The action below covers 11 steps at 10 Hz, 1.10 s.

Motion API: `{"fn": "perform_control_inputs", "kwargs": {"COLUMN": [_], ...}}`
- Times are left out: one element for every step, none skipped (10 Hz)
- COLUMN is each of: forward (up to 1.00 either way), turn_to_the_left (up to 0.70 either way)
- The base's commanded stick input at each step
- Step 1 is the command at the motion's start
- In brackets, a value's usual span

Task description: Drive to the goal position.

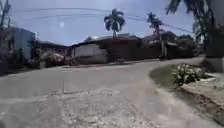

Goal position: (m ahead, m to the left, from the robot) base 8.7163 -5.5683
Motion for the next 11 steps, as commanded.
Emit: {"fn": "perform_control_inputs", "kwargs": {"forward": [1.00,1.00,1.00,1.00,1.00,1.00,1.00,1.00,1.00,1.00,1.00], "turn_to_the_left": [0.01,0.01,0.01,0.01,0.01,0.01,0.01,0.01,0.00,-0.01,0.01]}}
